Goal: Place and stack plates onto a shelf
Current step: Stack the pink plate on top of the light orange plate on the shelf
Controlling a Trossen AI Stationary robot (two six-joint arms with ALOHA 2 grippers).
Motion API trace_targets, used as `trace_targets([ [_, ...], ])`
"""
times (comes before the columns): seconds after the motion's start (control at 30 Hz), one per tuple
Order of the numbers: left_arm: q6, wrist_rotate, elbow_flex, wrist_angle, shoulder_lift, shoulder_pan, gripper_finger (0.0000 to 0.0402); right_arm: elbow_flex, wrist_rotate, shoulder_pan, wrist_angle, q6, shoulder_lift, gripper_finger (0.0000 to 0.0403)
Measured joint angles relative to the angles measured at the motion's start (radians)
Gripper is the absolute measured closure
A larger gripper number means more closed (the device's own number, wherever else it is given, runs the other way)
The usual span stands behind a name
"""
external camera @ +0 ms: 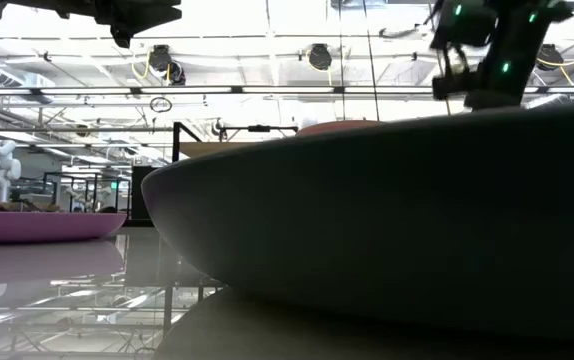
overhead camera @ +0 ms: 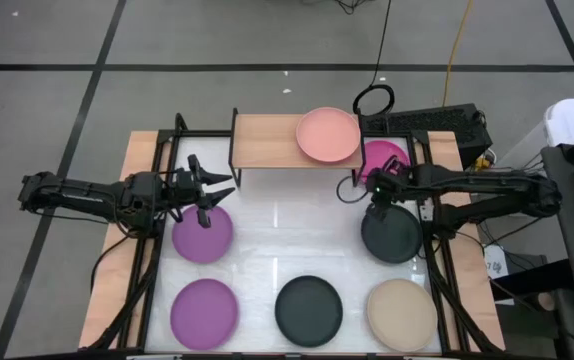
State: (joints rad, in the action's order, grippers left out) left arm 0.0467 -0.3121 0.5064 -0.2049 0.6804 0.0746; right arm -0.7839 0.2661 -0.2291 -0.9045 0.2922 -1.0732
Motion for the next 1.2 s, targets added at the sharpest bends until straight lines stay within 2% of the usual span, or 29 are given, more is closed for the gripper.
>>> trace_targets([
  [0.1, 0.0, 0.0, 0.0, 0.0, 0.0, 0.0, 0.0245, 0.045, -0.039, -0.078, 0.069, -0.061, -0.02, 0.0264],
  [0.4, 0.0, 0.0, 0.0, 0.001, 0.0, 0.0, 0.0245, 0.068, -0.032, -0.229, 0.147, -0.165, -0.117, 0.0264],
  [0.9, -0.004, 0.0, 0.0, 0.021, 0.0, 0.0, 0.0245, 0.068, -0.033, -0.277, 0.208, -0.273, -0.271, 0.0264],
  [1.2, -0.004, -0.001, 0.0, 0.022, 0.0, 0.0, 0.0245, 0.067, -0.032, -0.276, 0.23, -0.282, -0.289, 0.0264],
])
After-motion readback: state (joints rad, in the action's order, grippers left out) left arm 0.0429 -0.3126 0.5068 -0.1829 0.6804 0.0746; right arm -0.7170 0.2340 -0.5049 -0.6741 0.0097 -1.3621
